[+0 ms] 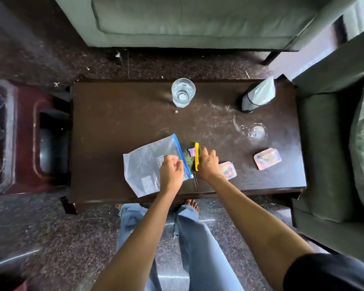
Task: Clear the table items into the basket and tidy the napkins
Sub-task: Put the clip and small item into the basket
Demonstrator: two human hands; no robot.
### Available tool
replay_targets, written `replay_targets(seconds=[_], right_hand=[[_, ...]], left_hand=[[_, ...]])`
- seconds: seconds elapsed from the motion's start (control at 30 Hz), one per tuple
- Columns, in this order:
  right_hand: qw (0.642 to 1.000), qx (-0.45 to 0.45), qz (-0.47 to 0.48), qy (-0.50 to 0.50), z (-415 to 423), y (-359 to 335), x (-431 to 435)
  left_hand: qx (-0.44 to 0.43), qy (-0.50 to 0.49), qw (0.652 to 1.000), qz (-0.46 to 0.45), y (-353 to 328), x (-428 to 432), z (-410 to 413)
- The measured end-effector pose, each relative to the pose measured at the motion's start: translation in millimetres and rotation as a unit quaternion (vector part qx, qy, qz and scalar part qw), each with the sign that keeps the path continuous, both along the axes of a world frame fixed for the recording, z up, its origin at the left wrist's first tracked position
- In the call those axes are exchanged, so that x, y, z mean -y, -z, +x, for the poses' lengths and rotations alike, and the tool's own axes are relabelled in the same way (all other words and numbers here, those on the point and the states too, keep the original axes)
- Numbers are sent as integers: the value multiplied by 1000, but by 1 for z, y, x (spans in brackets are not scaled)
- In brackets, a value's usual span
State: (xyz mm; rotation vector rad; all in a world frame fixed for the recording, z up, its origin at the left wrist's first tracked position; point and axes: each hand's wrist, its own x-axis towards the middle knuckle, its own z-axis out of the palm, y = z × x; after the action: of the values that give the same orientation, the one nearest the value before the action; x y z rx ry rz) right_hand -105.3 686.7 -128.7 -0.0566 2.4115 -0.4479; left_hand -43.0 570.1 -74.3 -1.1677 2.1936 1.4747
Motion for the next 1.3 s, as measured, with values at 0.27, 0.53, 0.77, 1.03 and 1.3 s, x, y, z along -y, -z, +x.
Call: replay_targets(seconds=[0.27,0.53,0.77,1.03,1.3], right_hand=[[999,-8,16,-36,-14,20,27],[999,-17,24,44,-16,27,45],[972,-21,-181,150,-22,-34,105],[913,102,-370,137,5,-98,290],[905,136,-403,28,31,-124,478]], left_hand=[[-20,-5,999,-25,19,9,11],[-2,-44,999,6,21,48,13],[-21,-103,994,41,-3,115,9],[-111,-211,955,175,-60,239,32],[-225,-365,899,91,-75,383,76]])
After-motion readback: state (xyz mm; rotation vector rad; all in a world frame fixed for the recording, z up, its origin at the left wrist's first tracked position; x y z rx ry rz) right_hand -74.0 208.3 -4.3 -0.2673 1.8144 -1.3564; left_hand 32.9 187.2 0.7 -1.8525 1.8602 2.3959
